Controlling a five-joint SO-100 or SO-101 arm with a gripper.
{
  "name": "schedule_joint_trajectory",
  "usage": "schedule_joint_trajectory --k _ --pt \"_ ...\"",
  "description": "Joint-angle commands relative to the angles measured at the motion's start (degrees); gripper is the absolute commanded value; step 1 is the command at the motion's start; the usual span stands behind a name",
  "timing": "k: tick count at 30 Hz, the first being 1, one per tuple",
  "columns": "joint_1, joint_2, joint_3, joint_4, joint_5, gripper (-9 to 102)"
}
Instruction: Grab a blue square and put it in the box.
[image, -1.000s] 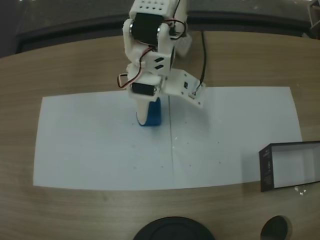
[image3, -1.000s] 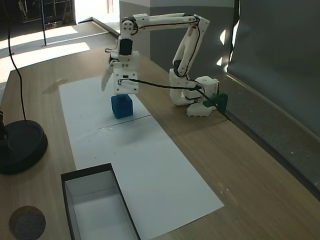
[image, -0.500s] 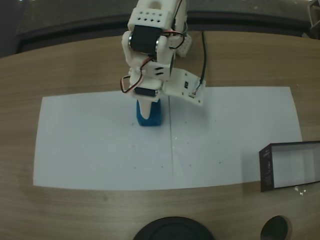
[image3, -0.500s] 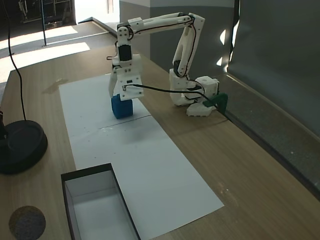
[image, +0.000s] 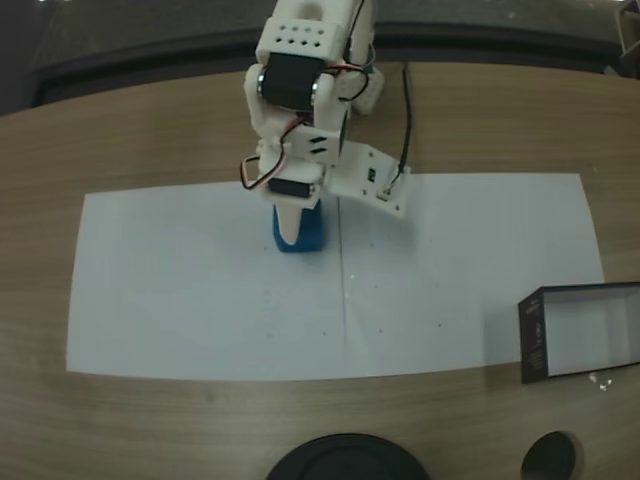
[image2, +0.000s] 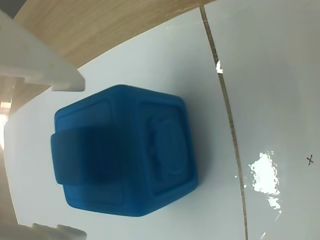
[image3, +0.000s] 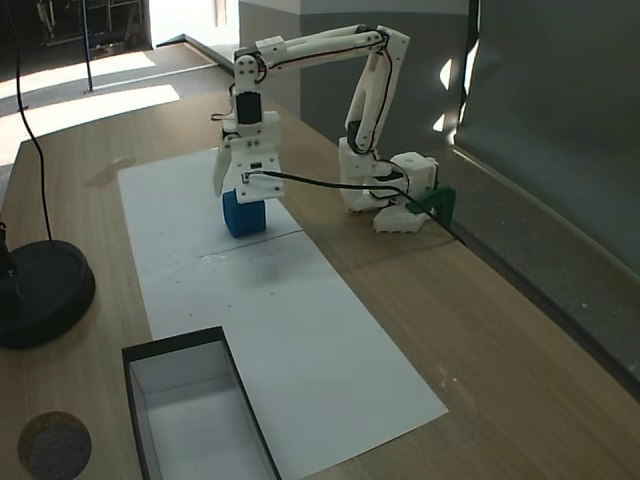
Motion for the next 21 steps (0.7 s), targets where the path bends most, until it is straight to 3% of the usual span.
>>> schedule_joint_trajectory --k 1,10,21 --pt "0.3 0.5 -0.2 -1.6 0.2 27" --pt "0.3 0.4 3.9 -4.3 0.0 34" --pt "0.2 0.4 10.5 -13.0 -0.4 33"
